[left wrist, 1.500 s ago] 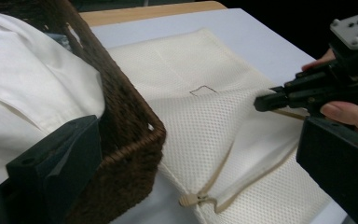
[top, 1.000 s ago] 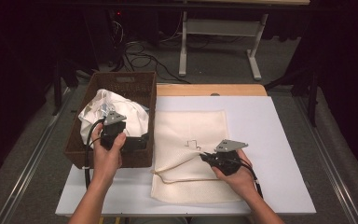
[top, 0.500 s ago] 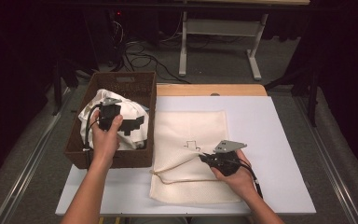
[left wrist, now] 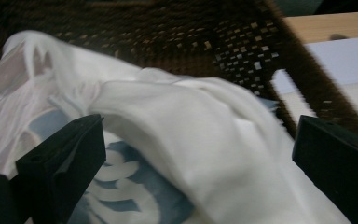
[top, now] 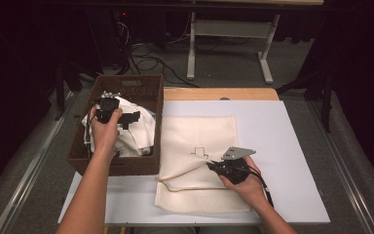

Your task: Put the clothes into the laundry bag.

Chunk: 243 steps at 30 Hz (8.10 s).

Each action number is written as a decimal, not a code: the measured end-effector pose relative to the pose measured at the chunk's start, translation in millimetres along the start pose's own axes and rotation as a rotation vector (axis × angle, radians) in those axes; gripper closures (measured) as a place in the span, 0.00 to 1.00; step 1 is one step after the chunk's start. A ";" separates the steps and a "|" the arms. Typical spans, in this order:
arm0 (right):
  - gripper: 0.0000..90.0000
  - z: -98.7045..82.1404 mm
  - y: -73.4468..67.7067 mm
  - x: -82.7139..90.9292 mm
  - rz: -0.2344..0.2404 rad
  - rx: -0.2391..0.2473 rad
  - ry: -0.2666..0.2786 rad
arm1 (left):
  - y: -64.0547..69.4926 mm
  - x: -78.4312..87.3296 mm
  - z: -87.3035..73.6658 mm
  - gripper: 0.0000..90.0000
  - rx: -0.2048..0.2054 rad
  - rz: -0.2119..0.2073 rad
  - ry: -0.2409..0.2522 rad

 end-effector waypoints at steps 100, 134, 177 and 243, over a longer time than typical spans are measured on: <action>0.96 -10.2 -4.6 -10.8 0.035 -0.008 -0.054 | -5.8 -60.0 -67.4 0.14 -0.010 -0.049 -0.565; 0.97 -3.3 -2.1 -4.6 0.024 -0.001 0.019 | 25.3 9.2 -9.4 0.72 -0.057 -0.203 -0.195; 0.97 -1.6 4.7 -7.1 0.006 -0.042 0.013 | 155.6 99.6 -11.8 0.72 -0.275 -0.463 -0.021; 0.97 7.4 35.3 16.6 -0.026 -0.147 0.115 | 140.4 92.3 -85.4 0.01 -0.239 -0.202 0.060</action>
Point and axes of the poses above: each handheld gripper's, and its own axes: x roughly backward along the jaws, z roughly out of its top, y roughly to its right, the point moved 9 cm from there along -x, roughly forward along the jaws, and after that the axes turned 4 degrees about -y, right-handed, at the moved point
